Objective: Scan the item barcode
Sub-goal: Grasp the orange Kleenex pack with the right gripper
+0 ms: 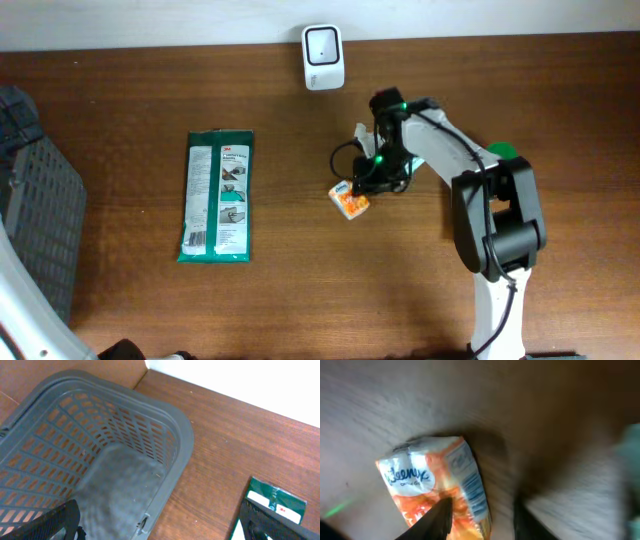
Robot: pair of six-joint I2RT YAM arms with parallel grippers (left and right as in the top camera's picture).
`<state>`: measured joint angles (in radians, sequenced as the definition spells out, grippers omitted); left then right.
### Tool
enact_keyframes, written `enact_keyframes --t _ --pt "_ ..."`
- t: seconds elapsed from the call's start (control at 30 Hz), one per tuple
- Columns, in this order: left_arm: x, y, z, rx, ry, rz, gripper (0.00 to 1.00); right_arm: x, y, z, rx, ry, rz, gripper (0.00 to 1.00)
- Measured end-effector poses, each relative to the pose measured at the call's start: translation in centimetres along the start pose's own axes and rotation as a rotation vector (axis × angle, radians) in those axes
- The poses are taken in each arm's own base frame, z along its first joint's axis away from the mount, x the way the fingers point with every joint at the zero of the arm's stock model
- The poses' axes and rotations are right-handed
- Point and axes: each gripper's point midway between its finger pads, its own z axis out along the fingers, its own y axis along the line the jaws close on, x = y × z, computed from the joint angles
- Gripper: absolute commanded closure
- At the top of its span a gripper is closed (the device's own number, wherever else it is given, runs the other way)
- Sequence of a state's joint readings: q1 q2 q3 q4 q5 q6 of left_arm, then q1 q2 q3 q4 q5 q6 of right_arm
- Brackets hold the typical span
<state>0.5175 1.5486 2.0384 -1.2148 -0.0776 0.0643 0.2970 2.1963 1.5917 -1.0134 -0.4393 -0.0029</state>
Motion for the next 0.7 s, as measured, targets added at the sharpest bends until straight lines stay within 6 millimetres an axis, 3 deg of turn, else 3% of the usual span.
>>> enact_keyframes --t 0.03,0.07,0.23,0.3,0.33,0.37,0.43,0.47,0.5,0.53,0.6,0.67,0.7 --pt "0.0 0.0 0.0 0.000 0.000 0.000 0.01 0.0 0.4 0.3 -0.035 -0.013 -0.007 0.78" --pt "0.0 0.0 0.0 0.000 0.000 0.000 0.01 0.0 0.9 0.6 -0.072 -0.019 -0.003 0.96" --pt "0.0 0.0 0.0 0.000 0.000 0.000 0.01 0.1 1.5 0.8 -0.113 -0.016 0.001 0.96" --pt "0.0 0.0 0.0 0.000 0.000 0.000 0.01 0.2 1.5 -0.3 -0.069 -0.040 0.006 0.96" --pt "0.0 0.0 0.0 0.000 0.000 0.000 0.01 -0.1 1.9 -2.5 0.038 -0.100 -0.002 0.96" --pt "0.0 0.0 0.0 0.000 0.000 0.000 0.01 -0.2 3.7 -4.6 0.129 -0.168 -0.047 0.96" --pt "0.0 0.0 0.0 0.000 0.000 0.000 0.01 0.2 5.2 -4.6 0.348 -0.210 -0.106 0.96" --pt "0.0 0.0 0.0 0.000 0.000 0.000 0.01 0.8 6.6 -3.4 0.425 -0.203 -0.155 0.88" --pt "0.0 0.0 0.0 0.000 0.000 0.000 0.01 1.1 7.5 -2.6 0.493 -0.215 -0.175 0.73" --pt "0.0 0.0 0.0 0.000 0.000 0.000 0.01 1.1 7.7 -2.4 0.511 -0.224 -0.168 0.69" --pt "0.0 0.0 0.0 0.000 0.000 0.000 0.01 0.8 6.1 -3.1 0.465 -0.213 -0.088 0.45" --pt "0.0 0.0 0.0 0.000 0.000 0.000 0.01 0.9 4.1 -3.8 0.332 -0.160 -0.032 0.42" --pt "0.0 0.0 0.0 0.000 0.000 0.000 0.01 1.1 4.1 -3.8 0.254 -0.141 -0.024 0.42"
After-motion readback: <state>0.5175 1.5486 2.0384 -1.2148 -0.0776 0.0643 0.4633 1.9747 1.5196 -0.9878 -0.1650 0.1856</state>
